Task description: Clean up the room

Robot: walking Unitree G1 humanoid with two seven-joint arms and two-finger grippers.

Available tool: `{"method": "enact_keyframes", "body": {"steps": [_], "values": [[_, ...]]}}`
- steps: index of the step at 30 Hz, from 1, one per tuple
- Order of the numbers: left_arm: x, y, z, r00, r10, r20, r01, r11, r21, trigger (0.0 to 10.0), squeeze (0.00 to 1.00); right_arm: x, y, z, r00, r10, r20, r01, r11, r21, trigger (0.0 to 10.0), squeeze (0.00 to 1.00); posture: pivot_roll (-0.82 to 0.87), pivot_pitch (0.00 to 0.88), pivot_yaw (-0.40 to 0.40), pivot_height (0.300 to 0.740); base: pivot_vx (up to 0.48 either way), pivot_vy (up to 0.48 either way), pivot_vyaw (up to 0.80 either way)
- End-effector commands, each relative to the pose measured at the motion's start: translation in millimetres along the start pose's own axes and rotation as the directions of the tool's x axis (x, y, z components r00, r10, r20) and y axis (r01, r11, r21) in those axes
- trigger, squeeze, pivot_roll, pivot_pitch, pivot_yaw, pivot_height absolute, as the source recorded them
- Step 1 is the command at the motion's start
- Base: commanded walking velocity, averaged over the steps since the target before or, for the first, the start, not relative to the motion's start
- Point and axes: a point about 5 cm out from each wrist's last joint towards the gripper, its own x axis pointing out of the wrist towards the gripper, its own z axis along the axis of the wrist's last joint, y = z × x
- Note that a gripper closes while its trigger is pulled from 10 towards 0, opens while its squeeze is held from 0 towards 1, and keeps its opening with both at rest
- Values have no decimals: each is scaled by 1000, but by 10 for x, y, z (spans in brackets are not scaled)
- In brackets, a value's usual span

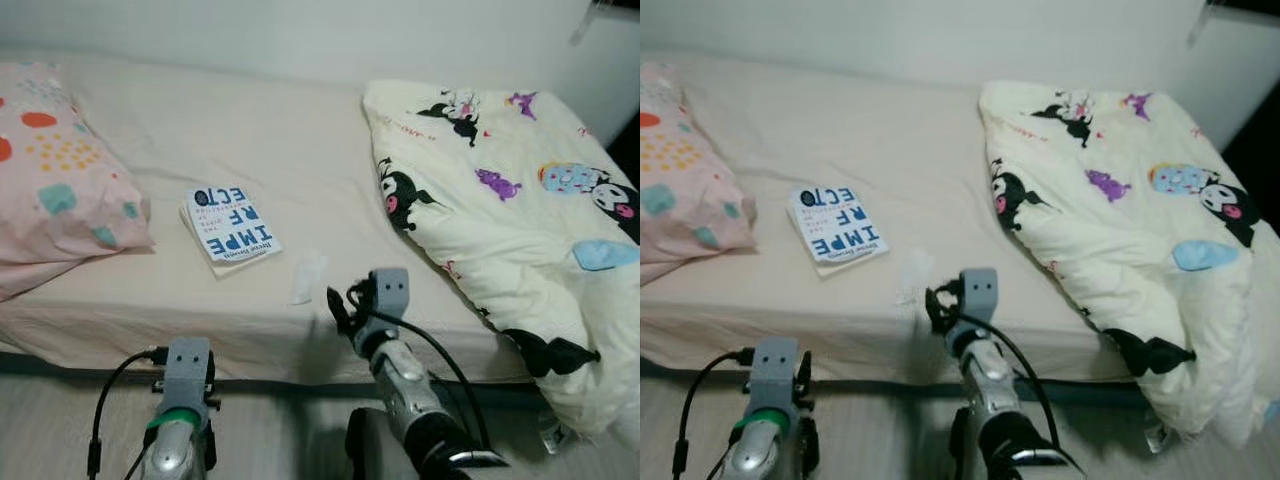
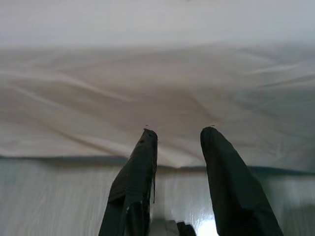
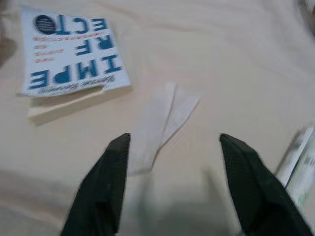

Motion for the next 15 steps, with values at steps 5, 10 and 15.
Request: {"method": "enact_keyframes", "body": {"steps": [5, 10, 15], "values": [[-244, 64, -162, 1000, 12, -26, -11, 999, 32, 10000, 0, 48, -123, 138, 991, -127, 43, 130, 988, -86, 10000, 1000, 105, 159, -103, 585, 0, 0, 0], [-355, 127, -188, 999, 19, -28, -18, 999, 38, 10000, 0, 75, -203, 234, 980, -187, 71, 194, 975, -104, 10000, 1000, 116, 180, -97, 585, 0, 0, 0], [-428, 215, -174, 999, 17, -28, -16, 998, 56, 10000, 0, 60, -351, 146, 958, -284, -47, 273, 948, -163, 10000, 1000, 126, 202, -83, 585, 0, 0, 0]]}}
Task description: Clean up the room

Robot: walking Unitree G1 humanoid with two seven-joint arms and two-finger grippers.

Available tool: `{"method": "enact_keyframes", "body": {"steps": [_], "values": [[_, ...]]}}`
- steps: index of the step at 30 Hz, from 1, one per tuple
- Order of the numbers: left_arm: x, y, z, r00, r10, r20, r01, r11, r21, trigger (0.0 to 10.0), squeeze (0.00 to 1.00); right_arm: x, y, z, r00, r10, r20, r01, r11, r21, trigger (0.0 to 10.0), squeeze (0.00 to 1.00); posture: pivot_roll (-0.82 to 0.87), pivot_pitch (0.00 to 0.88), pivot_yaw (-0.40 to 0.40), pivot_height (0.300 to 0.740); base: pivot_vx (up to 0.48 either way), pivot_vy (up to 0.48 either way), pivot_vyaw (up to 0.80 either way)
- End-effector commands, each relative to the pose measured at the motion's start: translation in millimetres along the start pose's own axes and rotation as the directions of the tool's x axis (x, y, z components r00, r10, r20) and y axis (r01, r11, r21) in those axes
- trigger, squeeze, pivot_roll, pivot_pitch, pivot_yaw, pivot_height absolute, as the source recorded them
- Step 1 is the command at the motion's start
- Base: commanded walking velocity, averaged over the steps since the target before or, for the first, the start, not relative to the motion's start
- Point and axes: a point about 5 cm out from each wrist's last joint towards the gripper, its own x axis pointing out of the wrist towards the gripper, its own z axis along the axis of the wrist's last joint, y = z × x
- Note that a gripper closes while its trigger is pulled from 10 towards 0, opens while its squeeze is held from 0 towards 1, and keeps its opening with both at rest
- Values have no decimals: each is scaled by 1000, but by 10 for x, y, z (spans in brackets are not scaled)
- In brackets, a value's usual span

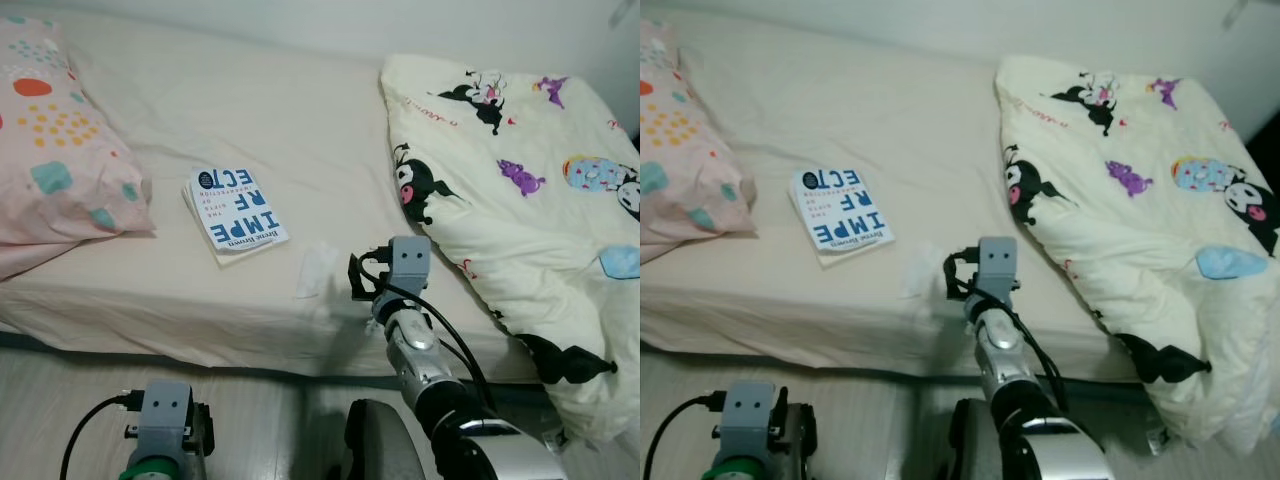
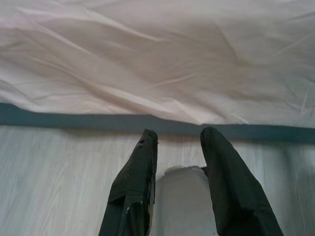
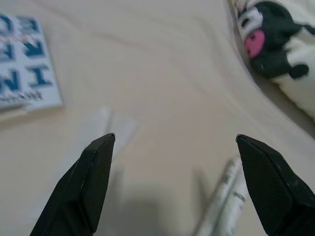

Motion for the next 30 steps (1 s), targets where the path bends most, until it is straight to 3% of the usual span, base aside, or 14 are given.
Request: {"method": "enact_keyframes", "body": {"steps": [1, 4, 5, 9, 11, 15, 20, 24, 25, 26, 27, 30], "values": [[-67, 10, -70, 999, -14, -36, 14, 1000, 12, 10000, 0, -44, -78, -171, 993, -44, -111, 41, 999, -29, 10000, 1000, 126, 202, -83, 585, 0, 0, 0], [-77, 38, -34, 999, -13, -33, 13, 1000, 14, 10000, 0, -109, -87, -358, 969, -61, -238, 61, 998, -4, 10000, 973, 132, 206, -78, 585, 0, 0, 0], [-77, 41, -27, 999, -14, -32, 15, 1000, 17, 10000, 0, -126, -101, -389, 964, -79, -252, 80, 997, -3, 10000, 0, 138, 210, -75, 585, 0, 0, 0], [-97, 49, -6, 999, -16, -35, 17, 1000, 21, 10000, 0, -145, -121, -422, 958, -112, -266, 113, 994, -9, 10000, 0, 141, 213, -73, 585, 0, 0, 0], [-124, 76, 21, 999, -28, -36, 29, 999, 31, 10000, 0, -187, -225, -468, 941, -200, -273, 218, 975, 37, 10000, 0, 158, 224, -59, 585, 0, 0, 0], [-144, 101, 29, 999, -35, -39, 37, 999, 38, 10000, 0, -202, -224, -498, 933, -207, -293, 227, 973, 36, 10000, 0, 166, 228, -47, 585, 0, 0, 0], [-147, 151, 45, 998, -43, -51, 46, 998, 53, 10000, 0, -308, -159, -710, 881, -172, -441, 246, 962, 115, 10000, 0, 178, 226, -34, 585, 0, 0, 0], [-145, 164, 58, 998, -45, -54, 48, 997, 57, 10000, 0, -317, -129, -722, 884, -154, -441, 242, 959, 150, 10000, 0, 182, 226, -33, 585, 0, 0, 0], [-141, 171, 65, 997, -45, -55, 49, 997, 59, 10000, 0, -313, -122, -714, 888, -150, -434, 247, 953, 177, 3882, 0, 185, 224, -31, 585, 0, 0, 0], [-138, 176, 70, 997, -46, -55, 49, 997, 60, 10000, 0, -310, -118, -709, 891, -147, -430, 251, 948, 195, 3882, 0, 185, 224, -31, 585, 0, 0, 0], [-130, 185, 81, 997, -47, -56, 50, 997, 61, 10000, 0, -298, -111, -689, 899, -139, -416, 246, 945, 215, 0, 0, 187, 221, -28, 585, 0, 0, 0], [-128, 186, 82, 997, -47, -56, 50, 997, 61, 10000, 0, -295, -109, -685, 900, -137, -414, 244, 945, 217, 0, 0, 187, 221, -28, 585, 0, 0, 0]]}}
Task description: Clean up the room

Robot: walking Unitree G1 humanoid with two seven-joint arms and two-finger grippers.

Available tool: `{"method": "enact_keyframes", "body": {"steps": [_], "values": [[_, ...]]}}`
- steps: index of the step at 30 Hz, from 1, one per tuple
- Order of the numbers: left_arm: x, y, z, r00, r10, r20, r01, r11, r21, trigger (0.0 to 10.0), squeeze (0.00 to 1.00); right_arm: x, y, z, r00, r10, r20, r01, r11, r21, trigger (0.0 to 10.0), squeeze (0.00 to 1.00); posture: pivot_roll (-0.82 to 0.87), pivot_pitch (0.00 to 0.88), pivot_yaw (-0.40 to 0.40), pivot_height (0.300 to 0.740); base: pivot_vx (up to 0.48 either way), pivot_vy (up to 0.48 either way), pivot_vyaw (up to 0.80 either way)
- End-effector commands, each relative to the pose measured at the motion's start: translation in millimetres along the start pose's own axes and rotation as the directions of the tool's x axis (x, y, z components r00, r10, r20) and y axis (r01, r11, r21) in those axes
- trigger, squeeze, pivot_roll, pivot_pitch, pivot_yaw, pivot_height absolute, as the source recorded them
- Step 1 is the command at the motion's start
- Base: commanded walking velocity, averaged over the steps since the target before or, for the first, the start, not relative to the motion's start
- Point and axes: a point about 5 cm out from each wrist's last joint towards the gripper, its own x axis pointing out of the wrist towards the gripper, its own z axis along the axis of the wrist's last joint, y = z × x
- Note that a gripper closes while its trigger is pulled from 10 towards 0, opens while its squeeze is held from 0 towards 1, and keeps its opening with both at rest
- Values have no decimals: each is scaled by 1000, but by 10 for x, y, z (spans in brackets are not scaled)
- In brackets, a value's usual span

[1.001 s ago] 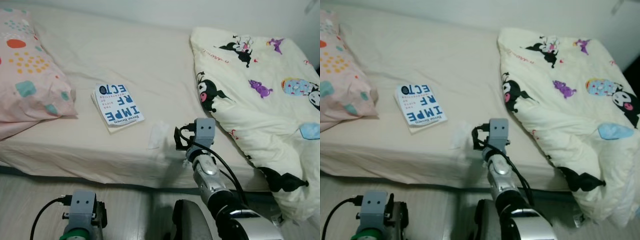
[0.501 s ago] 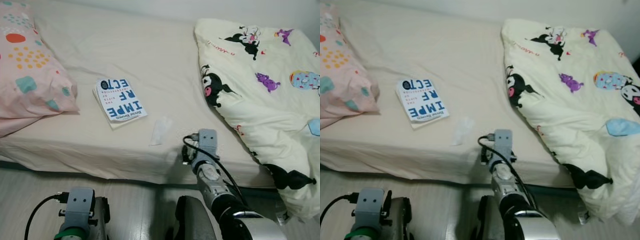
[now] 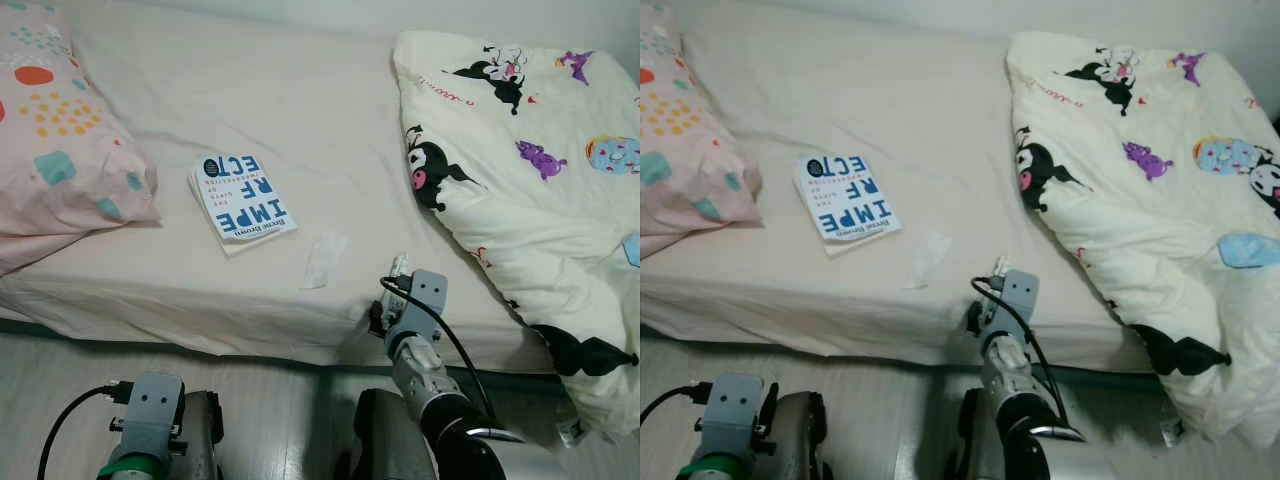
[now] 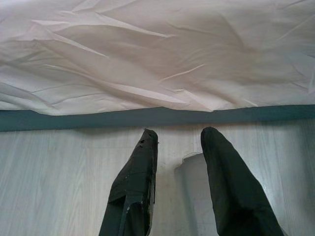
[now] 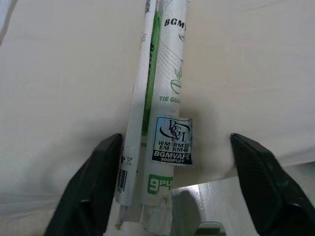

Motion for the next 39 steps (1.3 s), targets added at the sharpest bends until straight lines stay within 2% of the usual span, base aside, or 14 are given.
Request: {"method": "enact_keyframes", "body": {"steps": [1, 23, 30, 36, 37, 38, 39], "values": [[-45, -10, -74, 999, -10, -39, 10, 1000, -1, 10000, 0, -45, -35, -202, 997, -6, -76, 7, 1000, 19, 0, 0, 186, 219, -27, 585, 0, 0, 0], [120, -56, 38, 1000, -14, -15, 14, 1000, -3, 10000, 0, -17, -11, -77, 1000, 18, -24, -16, 997, 74, 0, 0, 182, 158, -30, 585, 0, 0, 0], [312, -162, 156, 999, -27, 19, 27, 999, -20, 10000, 0, -9, -92, -14, 1000, 11, 23, -13, 995, 98, 0, 0, 130, 77, -38, 585, 0, 0, 0], [415, -228, 241, 998, -34, 50, 35, 999, -27, 10000, 0, -45, -89, 5, 992, 56, 114, -69, 992, 107, 0, 0, 108, 44, -42, 585, 0, 0, 0], [430, -240, 277, 997, -33, 65, 35, 999, -32, 10000, 0, -67, -63, -14, 987, 82, 136, -96, 991, 96, 0, 0, 92, 23, -36, 585, 0, 0, 0], [458, -296, 368, 994, -47, 98, 52, 997, -50, 10000, 0, -142, 26, -82, 969, 160, 188, -174, 983, 57, 0, 0, 80, 9, -31, 585, 0, 0, 0], [458, -296, 368, 994, -47, 98, 52, 997, -50, 10000, 0, -142, 26, -82, 969, 160, 188, -174, 983, 57, 0, 0, 80, 9, -31, 585, 0, 0, 0]]}}
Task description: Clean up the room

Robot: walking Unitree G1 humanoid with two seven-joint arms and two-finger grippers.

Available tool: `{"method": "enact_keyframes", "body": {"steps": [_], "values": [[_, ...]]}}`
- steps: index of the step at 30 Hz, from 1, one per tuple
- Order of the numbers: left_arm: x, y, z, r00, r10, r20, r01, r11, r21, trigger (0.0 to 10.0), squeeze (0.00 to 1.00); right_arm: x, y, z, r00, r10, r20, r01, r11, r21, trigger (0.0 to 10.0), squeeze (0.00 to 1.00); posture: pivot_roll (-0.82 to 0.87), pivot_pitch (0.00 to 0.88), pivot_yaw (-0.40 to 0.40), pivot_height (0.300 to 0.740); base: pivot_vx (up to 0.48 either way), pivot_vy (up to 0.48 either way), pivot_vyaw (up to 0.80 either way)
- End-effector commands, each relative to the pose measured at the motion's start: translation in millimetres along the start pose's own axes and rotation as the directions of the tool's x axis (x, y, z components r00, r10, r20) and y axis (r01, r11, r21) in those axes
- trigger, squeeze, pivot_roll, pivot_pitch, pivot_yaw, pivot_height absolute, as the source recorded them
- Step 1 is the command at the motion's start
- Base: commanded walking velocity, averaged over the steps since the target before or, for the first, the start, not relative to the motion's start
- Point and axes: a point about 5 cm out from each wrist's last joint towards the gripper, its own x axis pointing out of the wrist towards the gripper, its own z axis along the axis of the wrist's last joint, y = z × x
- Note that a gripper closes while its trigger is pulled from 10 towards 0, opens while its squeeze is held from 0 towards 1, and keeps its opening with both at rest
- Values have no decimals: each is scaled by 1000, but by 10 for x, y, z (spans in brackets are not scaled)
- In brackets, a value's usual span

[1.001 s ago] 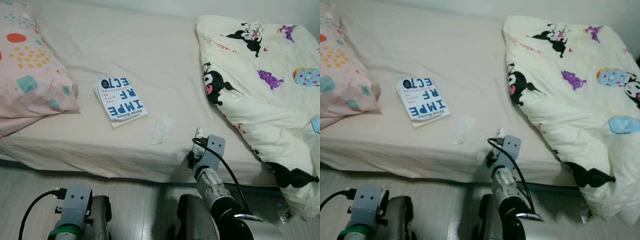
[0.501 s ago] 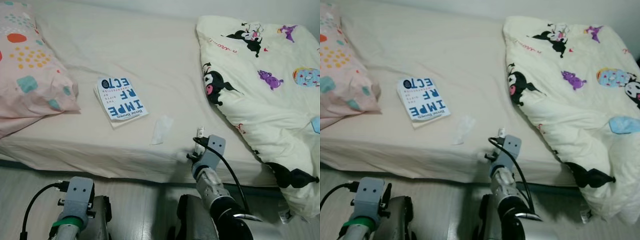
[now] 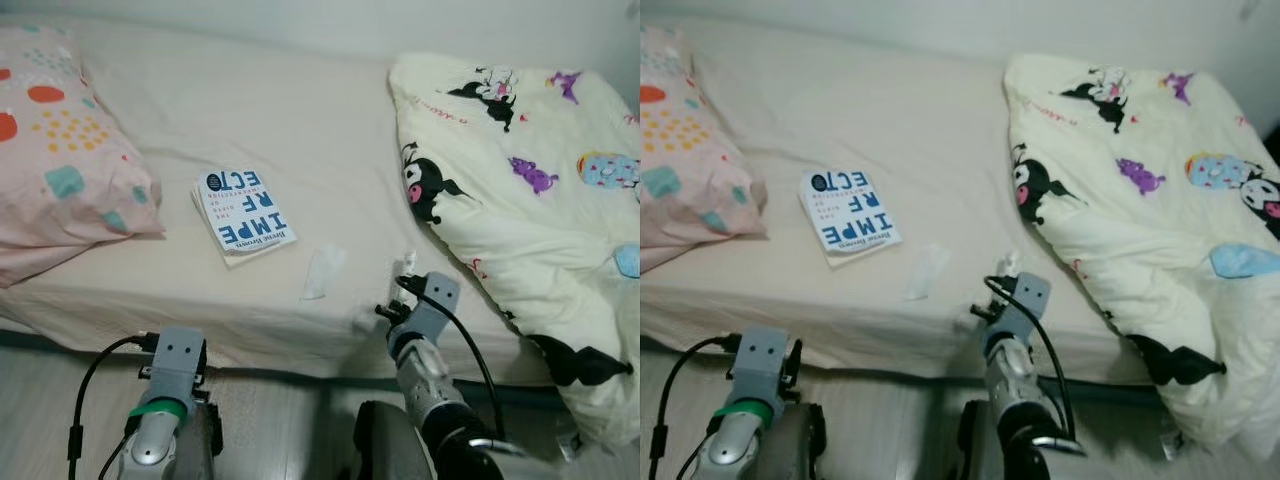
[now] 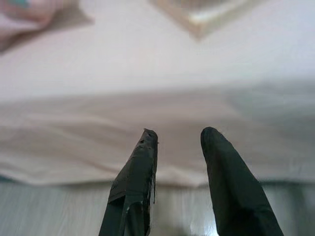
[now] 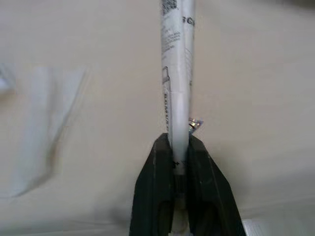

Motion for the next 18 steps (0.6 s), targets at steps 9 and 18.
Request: {"method": "enact_keyframes", "body": {"steps": [9, 18], "values": [[74, -334, 101, 994, -98, 53, 97, 995, 10, 10000, 0, -318, 240, -368, 969, 247, -10, -247, 965, -85, 10000, 0, 42, 0, -13, 585, 0, 0, 0], [111, -399, 134, 992, -108, 68, 108, 994, 6, 10000, 0, -284, 185, -260, 963, 269, 19, -264, 954, -139, 10000, 0, 33, 0, -18, 605, 0, 0, 0]]}}
